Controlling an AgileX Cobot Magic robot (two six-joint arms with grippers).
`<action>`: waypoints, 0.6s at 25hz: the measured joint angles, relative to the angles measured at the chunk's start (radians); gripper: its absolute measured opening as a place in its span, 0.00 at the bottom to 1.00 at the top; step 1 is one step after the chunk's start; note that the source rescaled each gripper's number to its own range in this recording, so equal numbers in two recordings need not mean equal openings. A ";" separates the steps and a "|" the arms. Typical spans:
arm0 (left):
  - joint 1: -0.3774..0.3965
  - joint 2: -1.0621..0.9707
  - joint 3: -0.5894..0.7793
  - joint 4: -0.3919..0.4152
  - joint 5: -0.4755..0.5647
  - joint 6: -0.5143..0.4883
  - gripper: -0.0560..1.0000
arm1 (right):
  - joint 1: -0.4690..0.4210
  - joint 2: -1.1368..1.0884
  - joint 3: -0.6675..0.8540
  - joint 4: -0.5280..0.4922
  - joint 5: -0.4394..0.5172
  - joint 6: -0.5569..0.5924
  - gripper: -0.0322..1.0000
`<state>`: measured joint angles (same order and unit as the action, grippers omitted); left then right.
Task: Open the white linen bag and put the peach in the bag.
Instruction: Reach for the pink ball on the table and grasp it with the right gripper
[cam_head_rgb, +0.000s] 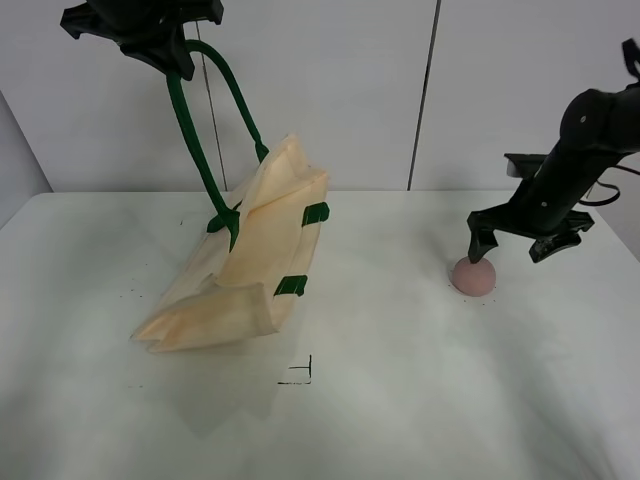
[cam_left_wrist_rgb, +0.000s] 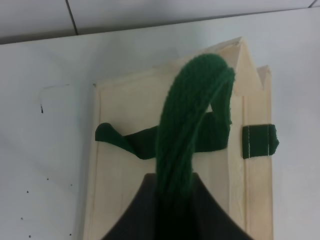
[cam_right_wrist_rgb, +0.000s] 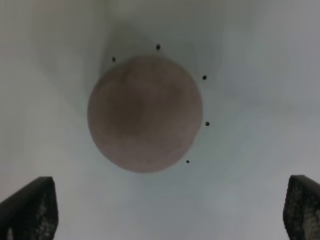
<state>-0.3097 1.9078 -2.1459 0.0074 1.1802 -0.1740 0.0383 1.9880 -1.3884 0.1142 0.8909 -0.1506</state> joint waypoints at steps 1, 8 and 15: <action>0.000 0.000 0.000 0.000 0.000 0.000 0.05 | 0.014 0.015 0.000 0.000 -0.009 -0.012 1.00; 0.000 0.000 0.000 0.000 0.001 0.000 0.05 | 0.058 0.076 -0.007 -0.002 -0.120 0.011 1.00; 0.000 0.000 0.000 0.000 0.001 0.000 0.05 | 0.058 0.146 -0.008 -0.044 -0.144 0.059 1.00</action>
<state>-0.3097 1.9078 -2.1459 0.0074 1.1811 -0.1740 0.0967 2.1341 -1.3966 0.0700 0.7471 -0.0914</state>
